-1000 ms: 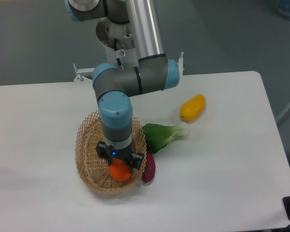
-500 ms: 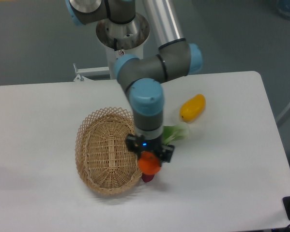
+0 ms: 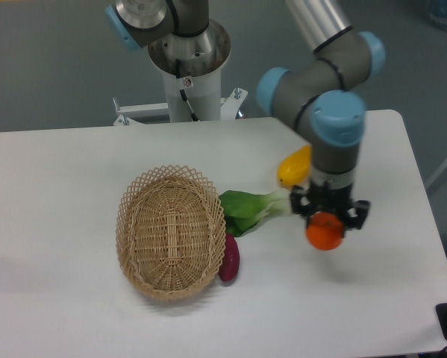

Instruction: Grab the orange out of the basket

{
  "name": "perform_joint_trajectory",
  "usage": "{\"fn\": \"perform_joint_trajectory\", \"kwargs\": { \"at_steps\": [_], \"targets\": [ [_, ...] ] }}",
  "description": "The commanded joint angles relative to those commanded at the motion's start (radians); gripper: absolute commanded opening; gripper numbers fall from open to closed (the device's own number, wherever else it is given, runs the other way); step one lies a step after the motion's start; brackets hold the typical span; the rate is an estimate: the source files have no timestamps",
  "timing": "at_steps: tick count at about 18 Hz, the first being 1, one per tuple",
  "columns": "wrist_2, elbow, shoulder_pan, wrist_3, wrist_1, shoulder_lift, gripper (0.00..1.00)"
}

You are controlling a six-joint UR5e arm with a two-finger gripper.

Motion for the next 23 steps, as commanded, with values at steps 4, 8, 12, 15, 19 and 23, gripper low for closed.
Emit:
{"fn": "perform_joint_trajectory", "kwargs": {
  "at_steps": [4,8,12,15,19,23],
  "targets": [
    [0.009,0.031,0.017,0.064,-0.002,-0.015,0.49],
    [0.014,0.052,0.022,0.135,-0.005,-0.029,0.5],
    [0.012,0.052,0.025,0.137,-0.003,-0.029,0.5],
    [0.014,0.052,0.026,0.137,-0.003,-0.029,0.5],
    [0.014,0.052,0.029,0.137,-0.005,-0.029,0.5],
    [0.014,0.052,0.029,0.137,-0.005,-0.026,0.5]
  ]
}}
